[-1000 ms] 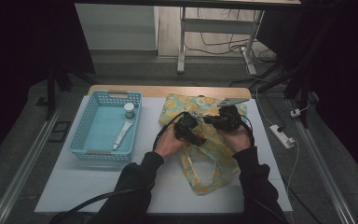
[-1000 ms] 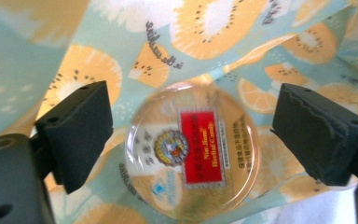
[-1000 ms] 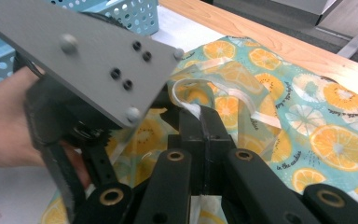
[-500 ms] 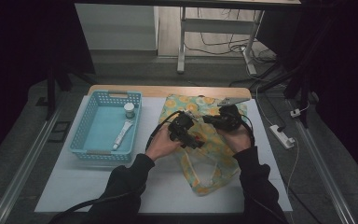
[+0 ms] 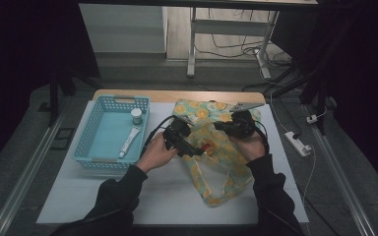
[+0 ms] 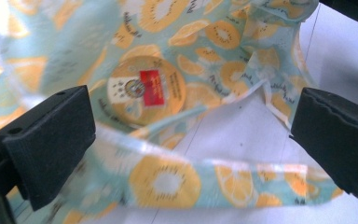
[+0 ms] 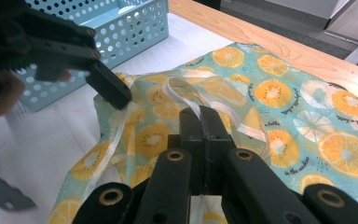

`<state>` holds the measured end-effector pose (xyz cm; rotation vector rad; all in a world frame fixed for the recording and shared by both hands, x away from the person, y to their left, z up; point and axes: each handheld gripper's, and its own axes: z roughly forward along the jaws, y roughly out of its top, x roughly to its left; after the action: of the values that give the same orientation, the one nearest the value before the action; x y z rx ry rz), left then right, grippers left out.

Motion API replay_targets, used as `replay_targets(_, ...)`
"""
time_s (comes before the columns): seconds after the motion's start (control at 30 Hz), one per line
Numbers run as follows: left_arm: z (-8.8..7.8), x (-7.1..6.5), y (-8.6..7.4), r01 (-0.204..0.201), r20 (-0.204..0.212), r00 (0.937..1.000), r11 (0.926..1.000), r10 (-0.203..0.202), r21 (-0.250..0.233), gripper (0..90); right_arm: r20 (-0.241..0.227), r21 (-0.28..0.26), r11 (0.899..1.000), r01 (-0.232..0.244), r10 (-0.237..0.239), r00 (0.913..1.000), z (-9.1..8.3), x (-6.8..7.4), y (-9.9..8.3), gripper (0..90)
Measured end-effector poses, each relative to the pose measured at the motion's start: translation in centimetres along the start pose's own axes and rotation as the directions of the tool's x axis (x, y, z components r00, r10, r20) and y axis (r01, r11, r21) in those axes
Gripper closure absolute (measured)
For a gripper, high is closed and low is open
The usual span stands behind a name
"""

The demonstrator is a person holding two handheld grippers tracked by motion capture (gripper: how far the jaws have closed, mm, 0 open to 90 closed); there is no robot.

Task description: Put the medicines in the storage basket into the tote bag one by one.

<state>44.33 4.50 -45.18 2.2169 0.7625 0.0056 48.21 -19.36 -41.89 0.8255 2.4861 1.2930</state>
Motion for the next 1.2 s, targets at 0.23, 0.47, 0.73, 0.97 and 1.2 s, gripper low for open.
replay_targets(0.23,-2.3,1.3,-1.3,0.028,0.003,0.9996,0.9996,-0.028,0.007,0.3,-0.001,0.003,1.000,-0.001,0.001,1.0000,0.0,0.0,-0.1,89.3)
replay_targets(0.47,-4.4,2.9,-2.8,0.043,-0.049,0.9979,0.9990,-0.043,0.010,0.0,-0.001,0.007,1.000,-0.002,0.002,1.0000,0.1,-0.1,-0.1,89.3)
replay_targets(0.73,-7.4,4.9,-4.7,0.089,-0.130,0.9876,0.9960,-0.088,0.003,0.1,-0.001,0.010,1.000,0.002,-0.002,1.0000,0.2,-0.1,-0.2,89.2)
replay_targets(0.97,-10.2,6.8,-6.2,0.143,-0.205,0.9684,0.9896,-0.142,-0.010,0.1,-0.001,0.011,1.000,0.002,-0.002,1.0000,0.2,-0.1,-0.2,89.2)
replay_targets(1.2,-12.3,8.9,-8.1,0.224,-0.283,0.9341,0.9746,-0.218,-0.012,0.0,-0.001,0.014,1.000,0.003,-0.003,1.0000,0.3,-0.1,-0.2,89.2)
